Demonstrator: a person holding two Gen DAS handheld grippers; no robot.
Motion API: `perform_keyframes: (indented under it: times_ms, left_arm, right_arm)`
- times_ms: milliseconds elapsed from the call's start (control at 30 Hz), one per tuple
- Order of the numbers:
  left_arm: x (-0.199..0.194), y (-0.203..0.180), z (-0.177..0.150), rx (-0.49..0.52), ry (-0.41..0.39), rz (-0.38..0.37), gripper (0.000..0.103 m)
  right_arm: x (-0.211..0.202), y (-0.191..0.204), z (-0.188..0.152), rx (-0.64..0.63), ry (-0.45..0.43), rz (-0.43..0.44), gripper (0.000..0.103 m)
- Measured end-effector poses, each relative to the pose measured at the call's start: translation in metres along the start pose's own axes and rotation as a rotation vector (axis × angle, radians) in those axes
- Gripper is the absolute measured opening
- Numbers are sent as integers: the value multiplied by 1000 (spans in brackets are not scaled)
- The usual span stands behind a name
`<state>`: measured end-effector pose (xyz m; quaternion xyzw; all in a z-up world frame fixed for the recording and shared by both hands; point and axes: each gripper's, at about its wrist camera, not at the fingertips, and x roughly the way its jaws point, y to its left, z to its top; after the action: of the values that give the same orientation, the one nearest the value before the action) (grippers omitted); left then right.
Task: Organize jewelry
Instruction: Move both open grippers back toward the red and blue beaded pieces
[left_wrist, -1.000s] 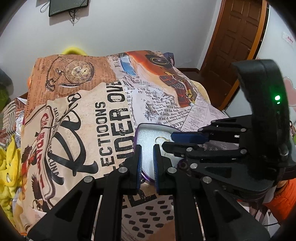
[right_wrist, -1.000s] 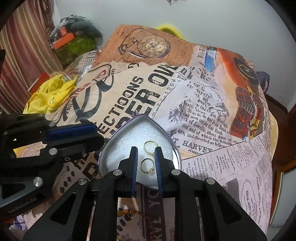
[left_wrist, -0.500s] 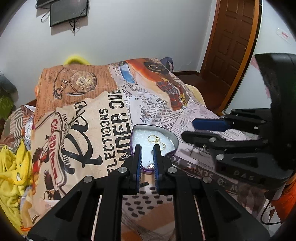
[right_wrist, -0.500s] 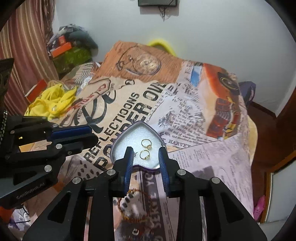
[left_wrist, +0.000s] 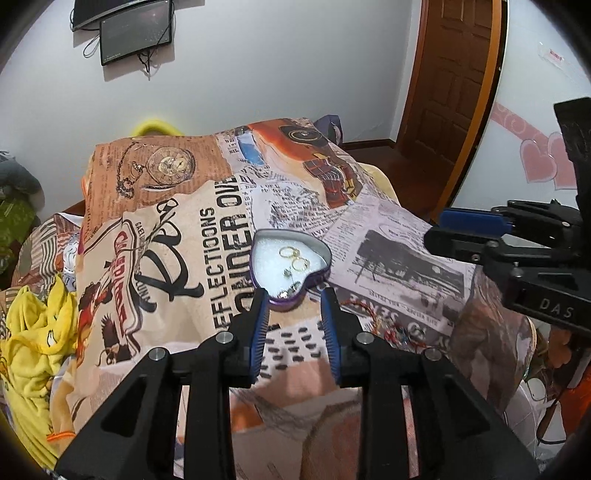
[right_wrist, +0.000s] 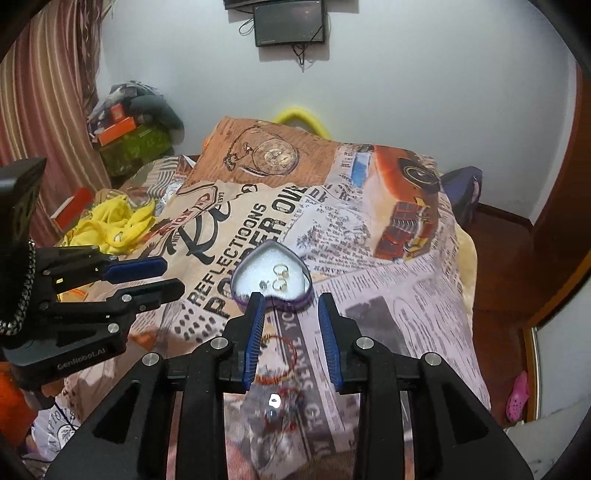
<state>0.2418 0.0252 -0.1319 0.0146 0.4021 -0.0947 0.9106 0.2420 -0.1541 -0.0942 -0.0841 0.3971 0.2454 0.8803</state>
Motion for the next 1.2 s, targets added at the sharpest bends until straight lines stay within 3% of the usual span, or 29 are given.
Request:
perform_keyframes:
  times_ms: [300, 733, 933, 1000, 1100, 1200]
  left_arm:
    - [5, -16, -21, 20, 56, -5, 34]
    - [43, -24, -56, 7, 178, -34, 34]
    - [56, -26, -64, 3, 215, -55, 34]
    - [61, -29, -67, 0, 226, -70, 34]
    - [66, -34, -68, 6, 236, -84, 34]
    - [71, -40, -68, 15, 240, -96, 34]
  right_arm:
    - [-10, -14, -32, 77, 12, 10, 30]
    - [19, -34, -84, 165, 145, 17, 31]
    - [39, -32, -107, 115, 227, -39, 31]
    - [40, -29, -111, 95, 223, -45, 31]
    - [40, -25, -112, 72, 213, -37, 42]
    - [42, -19, -112, 39, 191, -43, 43]
